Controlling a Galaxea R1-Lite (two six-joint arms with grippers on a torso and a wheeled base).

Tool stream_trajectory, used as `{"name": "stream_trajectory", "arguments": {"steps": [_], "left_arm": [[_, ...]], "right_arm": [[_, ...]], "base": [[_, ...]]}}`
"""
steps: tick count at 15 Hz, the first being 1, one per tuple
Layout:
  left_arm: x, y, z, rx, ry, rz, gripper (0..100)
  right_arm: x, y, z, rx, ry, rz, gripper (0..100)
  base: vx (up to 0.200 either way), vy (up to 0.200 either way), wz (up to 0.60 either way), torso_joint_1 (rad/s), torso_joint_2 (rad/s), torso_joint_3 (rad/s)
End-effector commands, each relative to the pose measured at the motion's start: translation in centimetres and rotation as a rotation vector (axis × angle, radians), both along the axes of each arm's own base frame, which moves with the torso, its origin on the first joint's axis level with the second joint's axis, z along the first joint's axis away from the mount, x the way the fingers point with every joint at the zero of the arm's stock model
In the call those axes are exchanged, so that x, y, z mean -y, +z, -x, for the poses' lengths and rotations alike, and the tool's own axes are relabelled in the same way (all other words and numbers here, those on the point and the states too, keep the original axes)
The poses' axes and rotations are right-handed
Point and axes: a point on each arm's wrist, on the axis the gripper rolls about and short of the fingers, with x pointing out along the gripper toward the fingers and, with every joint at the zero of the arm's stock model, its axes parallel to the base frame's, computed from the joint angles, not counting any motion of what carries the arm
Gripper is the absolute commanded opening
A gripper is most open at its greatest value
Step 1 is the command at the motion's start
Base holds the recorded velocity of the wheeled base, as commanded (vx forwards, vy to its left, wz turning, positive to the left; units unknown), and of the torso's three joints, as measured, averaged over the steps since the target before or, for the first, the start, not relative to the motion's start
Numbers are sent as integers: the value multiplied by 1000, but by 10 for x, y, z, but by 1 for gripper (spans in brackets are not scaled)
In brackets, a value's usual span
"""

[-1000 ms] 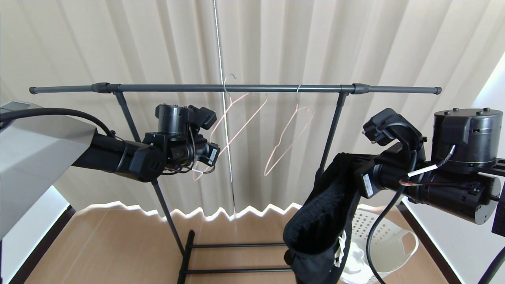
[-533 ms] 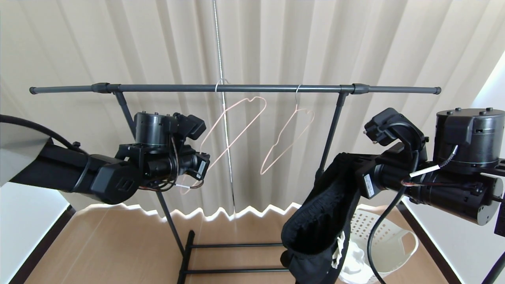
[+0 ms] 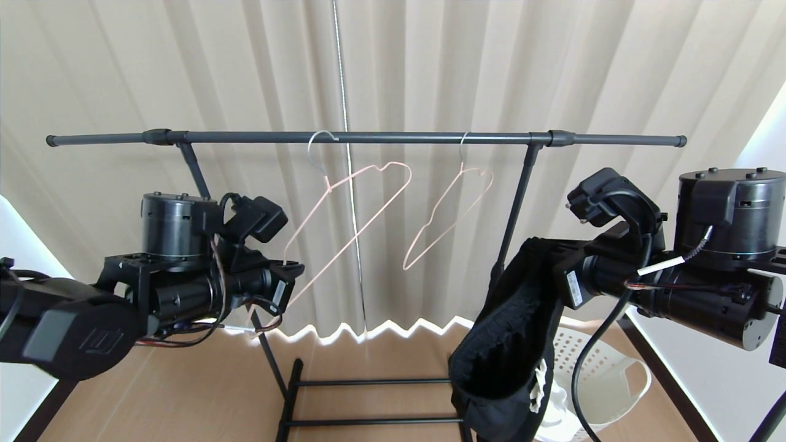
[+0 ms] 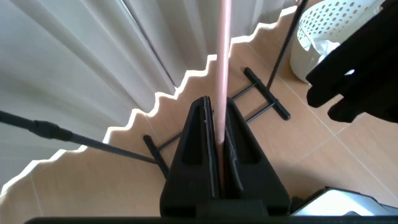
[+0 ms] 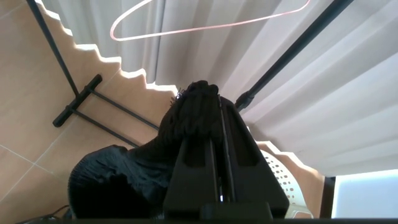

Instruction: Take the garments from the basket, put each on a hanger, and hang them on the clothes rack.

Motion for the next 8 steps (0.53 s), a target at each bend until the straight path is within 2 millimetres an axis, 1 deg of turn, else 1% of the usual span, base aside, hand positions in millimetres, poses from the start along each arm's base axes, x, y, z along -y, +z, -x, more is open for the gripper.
{"name": "stream_trajectory", "arguments": {"steps": [1,2,3,4,5,8], "left_arm": [[-9,10,25,28,-5,10,0],[-10,11,29,31,-10,11,0],[-13,14,41,37,-51,31,0],[-14,15,45,40,-63,36,0],[-16,15,54,40,-80,43,0],[-22,8,74,18,-141,51,0]], "right_arm": [[0,1,0,2,0,-1,0],[0,0,-1,1,0,0,0],[0,-1,-2,-2,-3,2,0],[-1,-2,-2,-4,-1,4,0],[-1,-2,-3,-7,-1,5,0],[-2,-2,-4,-5,-3,5,0]], "base": [[0,0,0,0,0,0],[0,0,0,0,0,0],[0,0,0,0,0,0],[0,0,0,0,0,0],[0,0,0,0,0,0],[0,0,0,0,0,0]]}}
